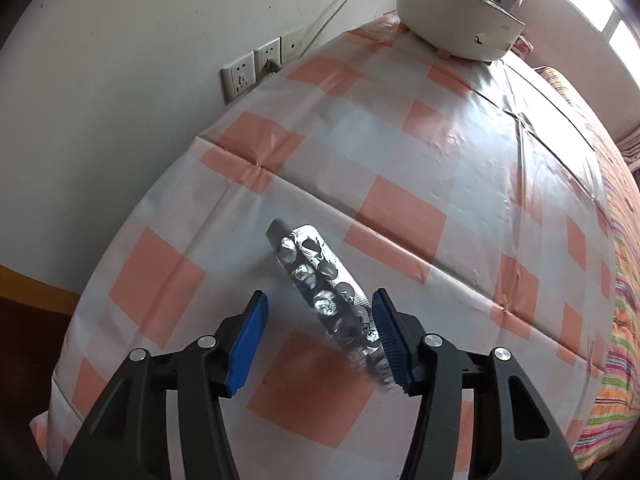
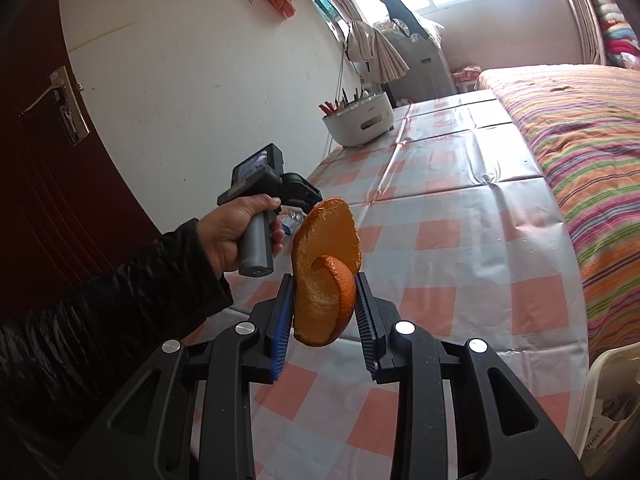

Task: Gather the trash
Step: 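Lift the orange peel with the right tool while the left tool grasps the blister pack, then carry the peel over the bin and open the right tool while the left tool carries the blister pack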

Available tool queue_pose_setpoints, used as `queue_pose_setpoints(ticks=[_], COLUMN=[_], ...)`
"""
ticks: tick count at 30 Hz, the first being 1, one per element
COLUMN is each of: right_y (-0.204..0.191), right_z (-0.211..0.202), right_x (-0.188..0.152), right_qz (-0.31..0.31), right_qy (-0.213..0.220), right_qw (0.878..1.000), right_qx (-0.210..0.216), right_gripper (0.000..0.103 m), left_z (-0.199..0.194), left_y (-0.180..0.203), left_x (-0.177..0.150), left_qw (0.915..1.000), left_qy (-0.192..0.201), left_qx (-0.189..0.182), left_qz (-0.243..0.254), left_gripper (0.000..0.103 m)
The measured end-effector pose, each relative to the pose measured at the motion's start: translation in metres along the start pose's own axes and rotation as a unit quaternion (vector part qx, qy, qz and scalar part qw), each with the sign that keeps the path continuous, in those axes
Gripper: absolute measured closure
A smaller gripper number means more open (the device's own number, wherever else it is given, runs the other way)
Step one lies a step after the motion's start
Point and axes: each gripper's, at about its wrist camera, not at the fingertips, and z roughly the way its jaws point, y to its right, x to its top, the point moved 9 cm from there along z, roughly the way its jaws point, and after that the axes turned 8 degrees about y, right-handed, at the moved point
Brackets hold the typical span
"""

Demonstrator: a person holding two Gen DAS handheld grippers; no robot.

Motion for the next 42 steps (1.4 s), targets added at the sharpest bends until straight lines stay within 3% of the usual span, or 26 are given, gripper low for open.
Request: queue_pose_setpoints(ticks=[2,5,9,21,32,42], right_y=[0.003,0.006,0.009,0.037,0.073,0.098], right_z=[-0.005,-0.012,-0.018,-0.026,-0.024,-0.044], right_x=[0.001,0.002,0.005,0.004,-0.011,-0.026], right_qz=[0.003,0.006,0.006,0.013,0.001,0.004], right_qy=[0.006,0.014,0.023,0.035,0.033,0.038], right_qw=[1.0,1.0,1.0,0.999,0.994,0.988], right_qx=[-0.002,-0.007,-0.011,-0.039,-0.105,-0.153], right_gripper=[0.073,0.073,0.073,0.073,0.073,0.073], left_z=[0.002,0.001,-0.006,-0.037,-0.105,-0.159], left_y=[0.002,0.005,0.008,0.014,0.041,0.067], left_x=[0.001,0.004,0.0,-0.048,-0.132,-0.206], left_qw=[1.0,0.9999,0.9996,0.9932,0.9679,0.9412], left_qy=[0.001,0.005,0.003,0.012,0.022,0.032], left_qx=[0.005,-0.002,-0.013,-0.082,-0.199,-0.263], left_qz=[0.006,0.014,0.026,0.082,0.152,0.209], left_gripper=[0.052,0.072,0.079,0.083,0.083,0.083])
